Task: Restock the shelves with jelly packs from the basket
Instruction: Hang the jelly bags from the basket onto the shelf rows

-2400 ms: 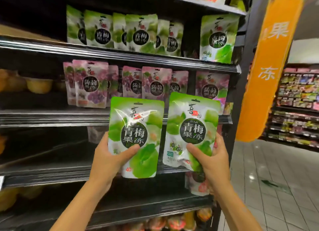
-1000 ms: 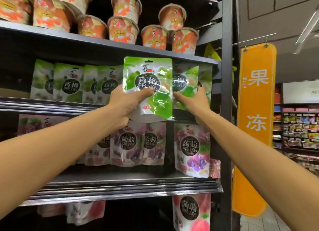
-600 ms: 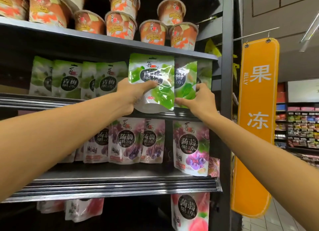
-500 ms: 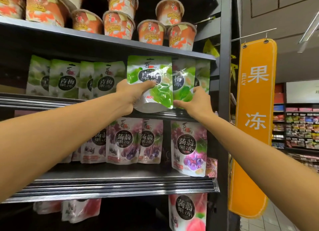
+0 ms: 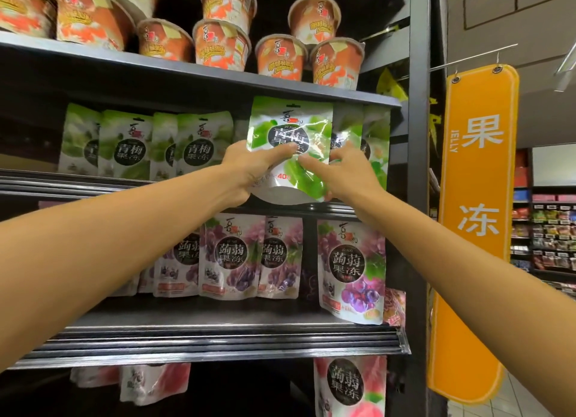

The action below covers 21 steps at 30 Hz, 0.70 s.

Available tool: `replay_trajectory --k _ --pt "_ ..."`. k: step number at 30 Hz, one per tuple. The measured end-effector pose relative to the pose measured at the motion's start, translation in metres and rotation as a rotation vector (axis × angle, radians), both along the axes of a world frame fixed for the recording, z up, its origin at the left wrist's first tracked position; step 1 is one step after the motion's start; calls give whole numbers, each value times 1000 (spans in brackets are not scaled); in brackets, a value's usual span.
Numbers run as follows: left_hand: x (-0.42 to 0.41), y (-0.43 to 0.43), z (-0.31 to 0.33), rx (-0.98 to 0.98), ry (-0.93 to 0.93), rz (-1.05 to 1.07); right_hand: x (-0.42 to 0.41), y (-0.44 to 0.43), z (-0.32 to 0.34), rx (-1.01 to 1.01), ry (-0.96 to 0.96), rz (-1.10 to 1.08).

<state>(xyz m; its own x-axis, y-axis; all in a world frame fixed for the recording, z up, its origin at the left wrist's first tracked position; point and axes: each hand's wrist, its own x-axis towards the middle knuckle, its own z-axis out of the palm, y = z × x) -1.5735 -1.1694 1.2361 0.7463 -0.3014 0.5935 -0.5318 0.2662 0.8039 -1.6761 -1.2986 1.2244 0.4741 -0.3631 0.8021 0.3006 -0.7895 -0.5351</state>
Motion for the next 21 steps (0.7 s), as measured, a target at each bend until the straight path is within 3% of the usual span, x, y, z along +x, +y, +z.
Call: replay_trajectory --k 5,7,13,21 --pt "1 0 6 -83 33 28 8 5 16 280 -83 99" --pt "5 3 6 -61 -62 106 13 4 21 327 -125 60" --pt "-4 12 -25 222 -686 367 28 8 15 130 -153 -207" --pt "4 5 -49 359 -906 619 26 -1 3 -34 -37 -169"
